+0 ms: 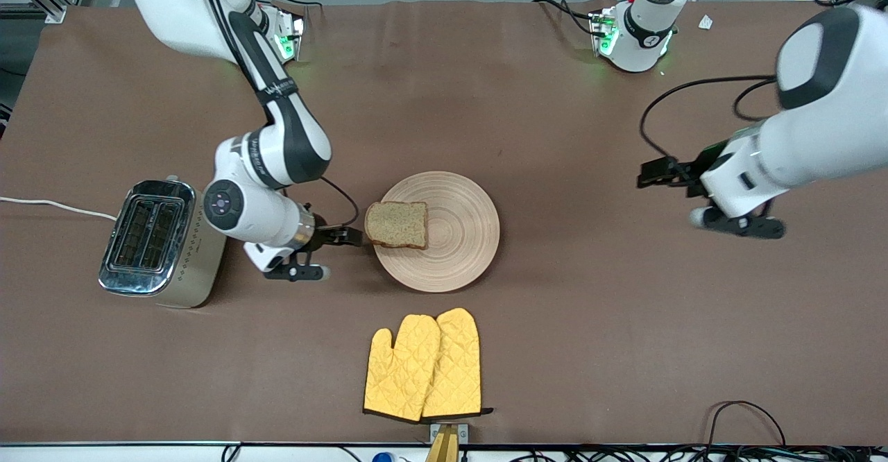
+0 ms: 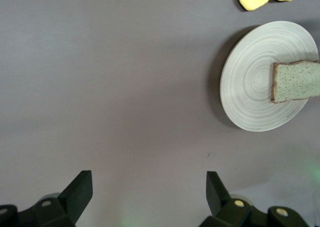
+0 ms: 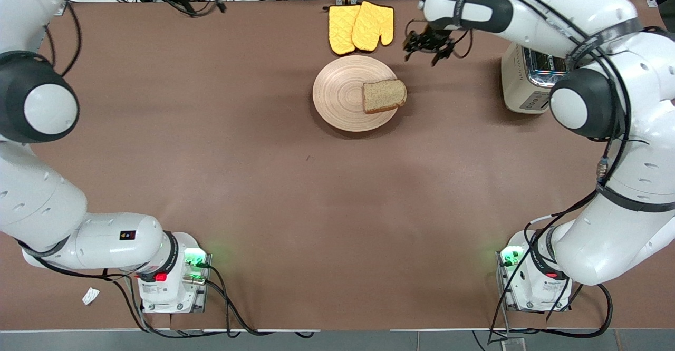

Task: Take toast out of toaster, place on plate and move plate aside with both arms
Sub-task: 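Release the toast and withdraw the right gripper while the left gripper approaches the plate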

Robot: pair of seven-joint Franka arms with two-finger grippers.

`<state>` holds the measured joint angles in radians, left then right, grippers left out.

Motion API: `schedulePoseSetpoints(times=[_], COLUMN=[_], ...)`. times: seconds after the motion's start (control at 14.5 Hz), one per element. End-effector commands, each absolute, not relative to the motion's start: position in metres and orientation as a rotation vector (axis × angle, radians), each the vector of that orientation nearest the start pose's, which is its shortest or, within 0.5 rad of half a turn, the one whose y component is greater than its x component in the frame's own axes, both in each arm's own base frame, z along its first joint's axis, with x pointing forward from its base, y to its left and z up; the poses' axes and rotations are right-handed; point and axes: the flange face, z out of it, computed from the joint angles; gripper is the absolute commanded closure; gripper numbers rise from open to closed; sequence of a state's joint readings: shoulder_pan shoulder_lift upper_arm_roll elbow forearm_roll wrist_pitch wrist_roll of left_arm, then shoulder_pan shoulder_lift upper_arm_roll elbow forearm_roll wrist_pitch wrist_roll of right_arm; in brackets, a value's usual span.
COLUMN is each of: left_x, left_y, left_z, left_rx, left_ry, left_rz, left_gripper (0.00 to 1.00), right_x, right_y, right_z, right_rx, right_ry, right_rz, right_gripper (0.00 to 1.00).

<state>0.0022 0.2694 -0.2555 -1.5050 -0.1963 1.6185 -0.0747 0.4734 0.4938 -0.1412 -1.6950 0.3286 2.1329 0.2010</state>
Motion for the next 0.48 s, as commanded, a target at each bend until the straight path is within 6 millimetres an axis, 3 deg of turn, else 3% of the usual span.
schedulePoseSetpoints(times=[0.0, 0.21, 0.41], left_x=[0.611, 0.621, 0.626], left_y=[-0.184, -0.213, -0.229], left_z=[0.48, 0.427, 0.371], left_rx=[-3.409, -3.473, -3.552], left_ry=[0.296, 0.346, 0.368], left_rz=[0.367, 0.414, 0.29], left_gripper=[0.0, 0.0, 0.0], right_x=[0.623, 0.629, 0.629], right_y=[0.198, 0.137, 0.079], right_z=[0.359, 0.402, 0.445], right_rx=[-3.008, -3.016, -3.049], right_ry=[0.044, 0.124, 0.173], right_rz=[0.101, 0.056, -0.021], right_gripper=[0.0, 0.0, 0.0])
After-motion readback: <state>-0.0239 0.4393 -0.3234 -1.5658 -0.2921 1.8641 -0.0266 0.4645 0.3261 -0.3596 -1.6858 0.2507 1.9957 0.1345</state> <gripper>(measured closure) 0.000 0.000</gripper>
